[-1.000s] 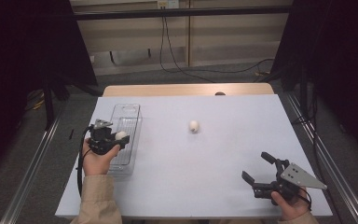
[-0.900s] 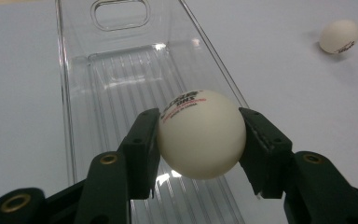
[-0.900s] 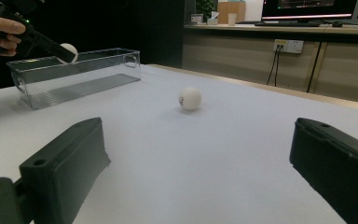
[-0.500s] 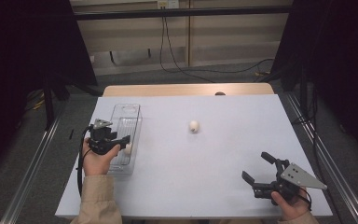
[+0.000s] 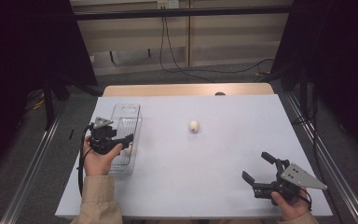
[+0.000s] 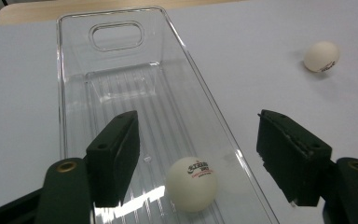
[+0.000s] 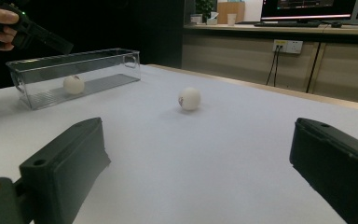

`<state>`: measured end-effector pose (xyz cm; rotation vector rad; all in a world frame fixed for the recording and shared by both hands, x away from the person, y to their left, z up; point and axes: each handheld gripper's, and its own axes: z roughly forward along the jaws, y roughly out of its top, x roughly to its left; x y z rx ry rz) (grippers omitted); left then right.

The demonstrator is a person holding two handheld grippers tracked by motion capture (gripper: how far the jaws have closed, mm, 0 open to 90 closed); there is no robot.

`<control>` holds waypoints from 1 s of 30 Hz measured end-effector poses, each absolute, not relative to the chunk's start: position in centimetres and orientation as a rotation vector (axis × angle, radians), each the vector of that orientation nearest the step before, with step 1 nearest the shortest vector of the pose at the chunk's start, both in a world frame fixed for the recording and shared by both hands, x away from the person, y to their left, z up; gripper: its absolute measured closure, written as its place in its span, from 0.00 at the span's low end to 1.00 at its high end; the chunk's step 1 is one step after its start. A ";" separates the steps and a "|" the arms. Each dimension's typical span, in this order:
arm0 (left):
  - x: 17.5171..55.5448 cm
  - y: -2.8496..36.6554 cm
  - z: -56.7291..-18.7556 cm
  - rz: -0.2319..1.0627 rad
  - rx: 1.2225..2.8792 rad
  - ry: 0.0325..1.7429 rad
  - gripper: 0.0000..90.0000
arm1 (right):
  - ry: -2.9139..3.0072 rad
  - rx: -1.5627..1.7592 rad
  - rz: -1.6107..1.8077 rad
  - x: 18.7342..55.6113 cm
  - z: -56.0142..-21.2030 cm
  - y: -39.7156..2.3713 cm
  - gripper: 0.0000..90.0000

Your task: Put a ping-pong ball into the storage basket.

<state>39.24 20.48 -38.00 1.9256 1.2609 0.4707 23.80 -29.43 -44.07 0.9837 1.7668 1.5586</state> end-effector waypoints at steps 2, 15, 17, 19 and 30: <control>39.2 20.3 -37.9 0.466 1.921 1.258 0.32 | 1.767 0.982 1.558 23.8 -44.1 -29.4 0.03; 39.1 19.1 -37.6 0.433 1.923 1.209 0.25 | 1.764 0.984 1.559 23.8 -44.1 -29.4 0.03; 39.1 18.8 -37.6 0.428 1.934 1.197 0.25 | 1.764 0.985 1.559 23.8 -44.1 -29.4 0.03; 39.1 18.5 -37.6 0.421 1.935 1.188 0.24 | 1.764 0.985 1.558 23.8 -44.1 -29.4 0.03; 39.1 17.3 -37.6 0.385 1.940 1.155 0.21 | 1.768 0.980 1.554 23.8 -44.1 -29.5 0.03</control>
